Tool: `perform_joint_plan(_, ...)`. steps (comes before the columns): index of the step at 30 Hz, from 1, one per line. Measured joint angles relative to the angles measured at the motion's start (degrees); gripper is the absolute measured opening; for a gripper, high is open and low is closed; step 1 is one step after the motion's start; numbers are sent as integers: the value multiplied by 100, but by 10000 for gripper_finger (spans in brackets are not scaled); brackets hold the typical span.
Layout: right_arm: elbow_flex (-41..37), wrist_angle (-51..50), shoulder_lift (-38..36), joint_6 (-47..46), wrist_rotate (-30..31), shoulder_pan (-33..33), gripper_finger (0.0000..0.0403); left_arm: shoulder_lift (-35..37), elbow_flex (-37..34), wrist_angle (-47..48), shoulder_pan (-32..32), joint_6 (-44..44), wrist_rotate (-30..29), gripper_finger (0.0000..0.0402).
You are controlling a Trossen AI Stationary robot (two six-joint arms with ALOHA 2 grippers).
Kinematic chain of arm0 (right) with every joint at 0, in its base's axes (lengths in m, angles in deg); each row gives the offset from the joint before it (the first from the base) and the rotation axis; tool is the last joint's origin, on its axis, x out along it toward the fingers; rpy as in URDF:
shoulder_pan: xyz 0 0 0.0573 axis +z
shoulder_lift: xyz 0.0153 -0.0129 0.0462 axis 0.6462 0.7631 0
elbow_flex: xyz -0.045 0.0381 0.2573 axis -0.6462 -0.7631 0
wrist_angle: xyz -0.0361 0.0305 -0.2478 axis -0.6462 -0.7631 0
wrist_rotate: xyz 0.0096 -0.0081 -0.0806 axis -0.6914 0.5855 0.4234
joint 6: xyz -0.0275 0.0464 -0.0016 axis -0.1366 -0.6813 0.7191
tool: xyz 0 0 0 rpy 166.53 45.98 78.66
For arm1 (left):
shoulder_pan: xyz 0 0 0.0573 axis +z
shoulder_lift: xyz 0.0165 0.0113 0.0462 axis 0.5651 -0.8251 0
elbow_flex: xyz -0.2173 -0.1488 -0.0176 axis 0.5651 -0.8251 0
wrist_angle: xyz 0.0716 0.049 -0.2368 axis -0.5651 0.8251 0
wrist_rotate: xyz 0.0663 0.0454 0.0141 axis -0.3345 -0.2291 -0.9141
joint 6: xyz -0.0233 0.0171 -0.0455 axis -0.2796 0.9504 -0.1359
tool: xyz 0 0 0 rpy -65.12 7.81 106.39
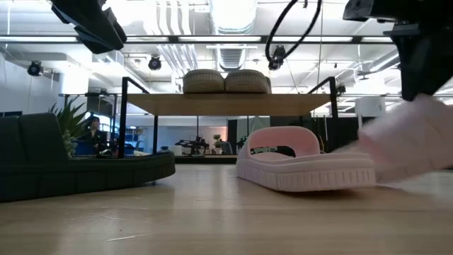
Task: Pick and place slides into the shelf
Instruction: Adjust the right pink slide
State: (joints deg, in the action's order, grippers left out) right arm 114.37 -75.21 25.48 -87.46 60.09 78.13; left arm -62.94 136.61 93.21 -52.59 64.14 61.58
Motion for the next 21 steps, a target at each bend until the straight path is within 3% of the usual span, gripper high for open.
perform_joint_plan(4,-24,341,10,93,-159,0,115,0,0,-7,-1,4,0,8)
perform_joint_plan(10,244,162,11,1396,-1572,23,190,0,0,-3,0,48,0,8)
perform_joint_plan(12,336,-258,11,1333,-1743,94,199,0,0,-3,-1,50,0,8)
perform_joint_plan(16,333,-1242,3,396,-1710,231,187,0,0,-3,-1,50,0,8)
perform_joint_plan(21,-39,-1341,-20,-66,-2113,201,106,0,0,-5,1,50,-1,8)
